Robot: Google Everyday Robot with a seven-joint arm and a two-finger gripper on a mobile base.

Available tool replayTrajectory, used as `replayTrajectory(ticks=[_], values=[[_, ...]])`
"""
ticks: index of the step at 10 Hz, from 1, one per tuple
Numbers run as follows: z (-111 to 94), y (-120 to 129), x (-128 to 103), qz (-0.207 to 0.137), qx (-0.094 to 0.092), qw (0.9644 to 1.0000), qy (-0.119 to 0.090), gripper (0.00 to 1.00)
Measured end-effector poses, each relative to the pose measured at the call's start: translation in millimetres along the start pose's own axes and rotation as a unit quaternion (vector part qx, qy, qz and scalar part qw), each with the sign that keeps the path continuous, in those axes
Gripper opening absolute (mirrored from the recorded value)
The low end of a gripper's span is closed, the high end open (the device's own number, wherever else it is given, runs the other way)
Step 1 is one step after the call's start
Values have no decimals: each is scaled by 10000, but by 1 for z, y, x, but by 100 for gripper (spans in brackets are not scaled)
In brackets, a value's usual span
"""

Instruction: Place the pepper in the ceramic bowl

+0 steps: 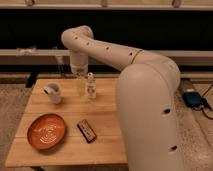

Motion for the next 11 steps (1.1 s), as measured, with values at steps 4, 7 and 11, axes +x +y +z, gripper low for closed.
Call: replayTrajectory(ticks=[4, 7, 11], values=[[14, 66, 24, 784, -231, 9965, 196, 80], [63, 115, 53, 1546, -704, 9849, 334, 80], [135, 183, 108, 2677, -1304, 9535, 466, 80]])
